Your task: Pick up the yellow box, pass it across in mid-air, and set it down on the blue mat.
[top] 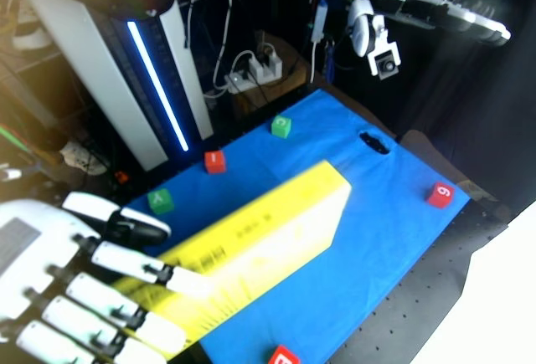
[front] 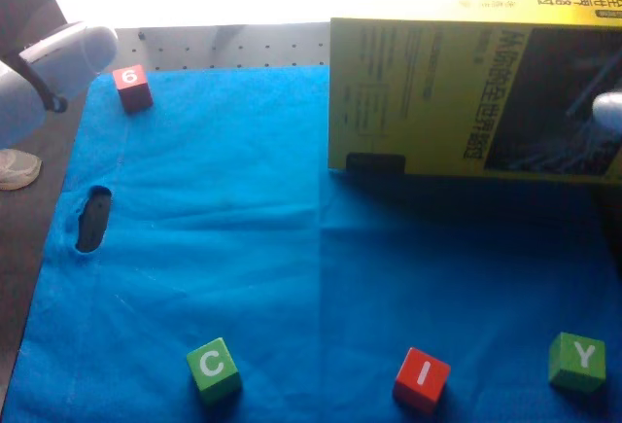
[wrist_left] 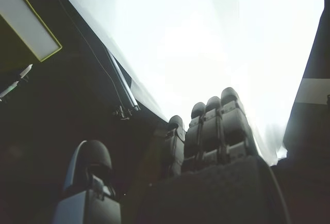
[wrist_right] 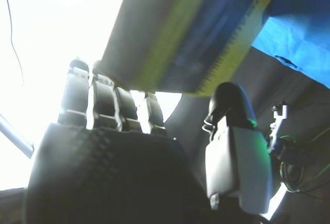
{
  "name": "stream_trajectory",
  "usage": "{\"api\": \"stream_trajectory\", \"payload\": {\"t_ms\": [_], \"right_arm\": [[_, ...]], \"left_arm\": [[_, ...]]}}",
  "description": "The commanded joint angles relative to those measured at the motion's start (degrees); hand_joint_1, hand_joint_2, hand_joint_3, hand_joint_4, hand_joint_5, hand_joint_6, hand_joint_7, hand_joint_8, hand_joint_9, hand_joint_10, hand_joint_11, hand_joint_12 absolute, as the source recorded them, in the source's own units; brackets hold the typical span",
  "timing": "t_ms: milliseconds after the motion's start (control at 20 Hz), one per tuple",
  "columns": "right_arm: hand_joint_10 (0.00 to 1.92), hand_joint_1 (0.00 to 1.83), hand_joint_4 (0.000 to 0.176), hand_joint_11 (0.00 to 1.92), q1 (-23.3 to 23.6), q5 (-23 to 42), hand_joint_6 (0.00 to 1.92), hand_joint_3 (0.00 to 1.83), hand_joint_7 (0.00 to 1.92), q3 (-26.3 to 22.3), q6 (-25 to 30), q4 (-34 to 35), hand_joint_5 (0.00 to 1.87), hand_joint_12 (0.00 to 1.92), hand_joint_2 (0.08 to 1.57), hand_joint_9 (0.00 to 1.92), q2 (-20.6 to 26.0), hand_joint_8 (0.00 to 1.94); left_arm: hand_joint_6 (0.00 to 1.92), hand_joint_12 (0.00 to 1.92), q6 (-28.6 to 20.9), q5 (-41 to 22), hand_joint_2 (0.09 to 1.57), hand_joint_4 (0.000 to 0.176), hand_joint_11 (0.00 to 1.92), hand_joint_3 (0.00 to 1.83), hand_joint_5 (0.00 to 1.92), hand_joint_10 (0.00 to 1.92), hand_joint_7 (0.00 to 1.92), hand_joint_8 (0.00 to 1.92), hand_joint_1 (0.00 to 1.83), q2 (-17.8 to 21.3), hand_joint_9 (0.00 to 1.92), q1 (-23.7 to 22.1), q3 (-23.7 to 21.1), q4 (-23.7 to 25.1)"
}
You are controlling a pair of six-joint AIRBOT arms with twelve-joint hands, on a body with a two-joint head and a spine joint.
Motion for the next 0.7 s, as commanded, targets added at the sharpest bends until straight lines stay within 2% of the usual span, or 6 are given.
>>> {"api": "stream_trajectory", "payload": {"t_ms": [0,50,250,400,500,650], "right_arm": [[0.00,0.36,0.150,0.00,0.5,10.8,0.00,0.02,0.00,-0.4,0.1,-0.3,0.00,0.00,1.20,0.00,0.7,0.00],[0.00,0.36,0.155,0.00,0.5,13.4,0.00,0.02,0.00,-1.2,0.1,-0.4,0.00,0.00,1.21,0.00,1.4,0.00],[0.00,0.37,0.152,0.01,0.0,19.0,0.00,0.02,0.00,-3.0,0.1,-2.4,0.00,0.01,1.24,0.00,2.8,0.00],[0.00,0.39,0.168,0.00,-0.1,21.2,0.00,0.01,0.00,-3.7,0.1,-3.8,0.00,0.00,1.25,0.00,3.3,0.00],[0.00,0.34,0.108,0.00,-0.3,22.7,0.00,0.01,0.00,-4.1,0.1,-4.0,0.00,0.00,1.25,0.00,3.8,0.00],[0.00,0.34,0.108,0.00,-0.4,24.1,0.00,0.02,0.00,-4.6,0.1,-4.1,0.00,0.00,1.28,0.00,4.0,0.00]], "left_arm": [[0.00,0.00,0.0,-6.9,1.19,0.165,0.00,0.00,0.00,0.00,0.00,0.00,0.24,0.0,0.00,-0.2,0.1,1.1],[0.00,0.00,0.0,-7.2,1.19,0.137,0.00,0.00,0.00,0.00,0.00,0.00,0.22,0.1,0.00,-0.2,0.0,1.2],[0.00,0.00,0.0,-9.2,1.22,0.174,0.00,0.01,0.00,0.00,0.00,0.00,0.27,0.9,0.00,0.7,-0.5,1.6],[0.00,0.00,0.0,-9.9,1.23,0.176,0.00,0.01,0.00,0.00,0.00,0.00,0.28,1.3,0.00,0.7,-0.6,2.3],[0.00,0.00,0.1,-10.7,1.25,0.176,0.00,0.01,0.00,0.00,0.00,0.00,0.26,1.5,0.00,0.8,-0.8,2.6],[0.00,0.00,0.8,-11.6,1.26,0.176,0.00,0.02,0.00,0.00,0.00,0.00,0.26,1.6,0.00,0.9,-1.2,3.3]]}}
